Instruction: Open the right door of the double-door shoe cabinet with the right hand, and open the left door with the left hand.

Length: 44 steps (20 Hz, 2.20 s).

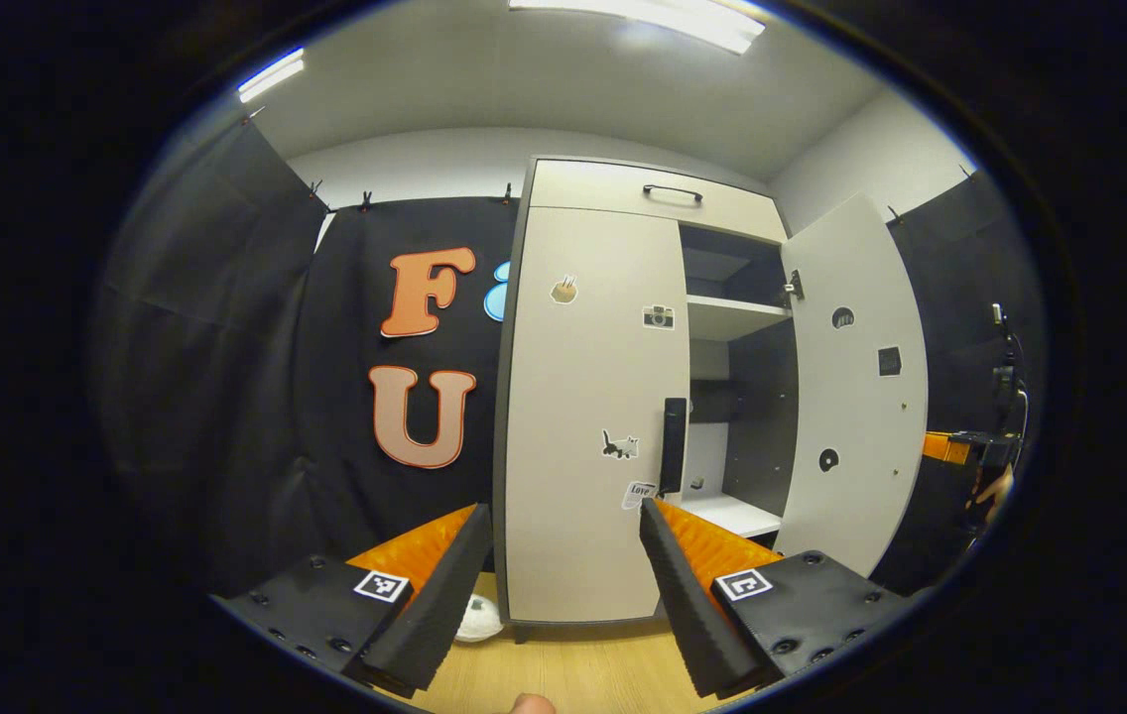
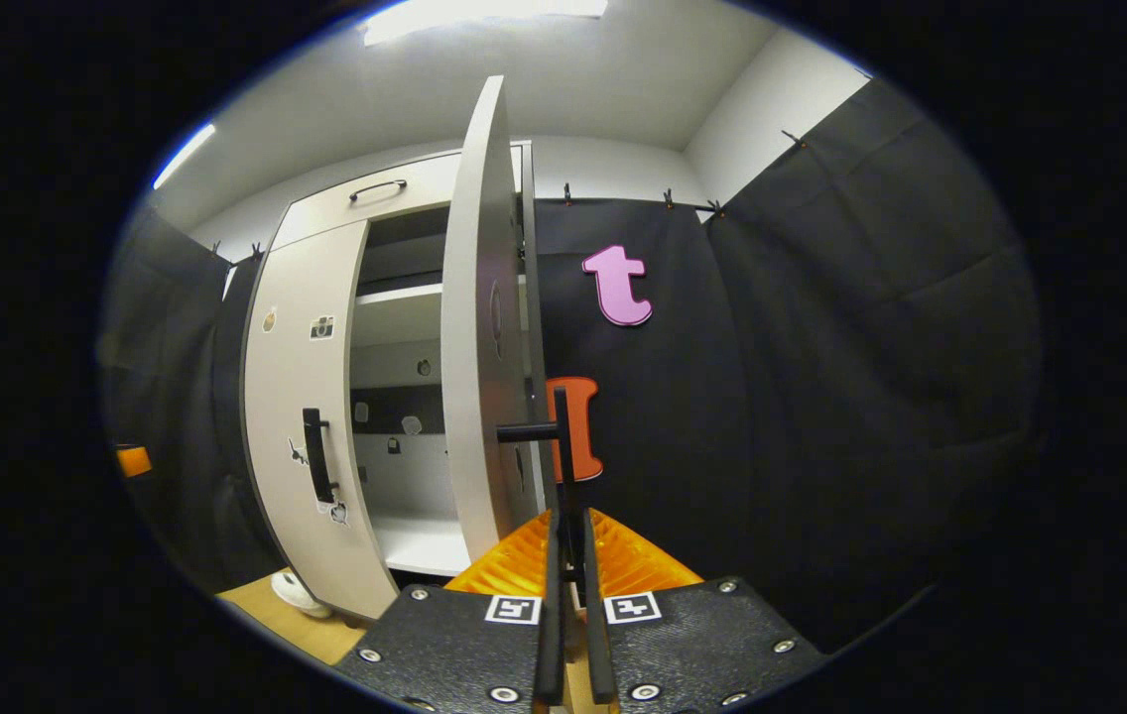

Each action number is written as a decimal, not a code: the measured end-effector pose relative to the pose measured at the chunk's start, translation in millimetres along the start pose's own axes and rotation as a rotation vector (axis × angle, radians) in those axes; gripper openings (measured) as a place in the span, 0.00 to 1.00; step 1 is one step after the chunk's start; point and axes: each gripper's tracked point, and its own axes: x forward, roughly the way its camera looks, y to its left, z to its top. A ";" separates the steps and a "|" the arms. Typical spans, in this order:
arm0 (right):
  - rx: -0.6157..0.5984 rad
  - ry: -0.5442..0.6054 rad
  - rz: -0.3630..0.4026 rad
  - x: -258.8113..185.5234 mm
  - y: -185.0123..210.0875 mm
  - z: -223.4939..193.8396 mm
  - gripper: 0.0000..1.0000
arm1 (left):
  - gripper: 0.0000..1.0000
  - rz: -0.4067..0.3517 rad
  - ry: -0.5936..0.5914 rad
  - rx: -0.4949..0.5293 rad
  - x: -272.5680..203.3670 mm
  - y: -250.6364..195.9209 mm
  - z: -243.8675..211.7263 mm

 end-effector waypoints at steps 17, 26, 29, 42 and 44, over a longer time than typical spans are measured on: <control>0.003 -0.089 -0.128 -20.7 -24.7 24.0 0.92 | 0.96 -0.080 0.061 -0.002 132.0 -98.8 -28.9; -0.045 -0.115 -0.148 -19.2 -34.0 27.6 0.93 | 0.96 -0.029 0.051 0.074 221.2 -124.7 -37.6; -0.045 -0.131 -0.160 -18.1 -37.4 29.4 0.92 | 0.96 -0.001 0.069 0.096 241.6 -124.8 -49.4; -0.111 -0.113 -0.130 -14.2 -28.8 22.8 0.93 | 0.65 -0.020 0.069 0.044 269.2 -130.4 -54.9; -0.122 -0.106 -0.120 -15.4 -29.5 22.5 0.92 | 0.40 -0.024 0.078 0.057 267.8 -129.7 -56.3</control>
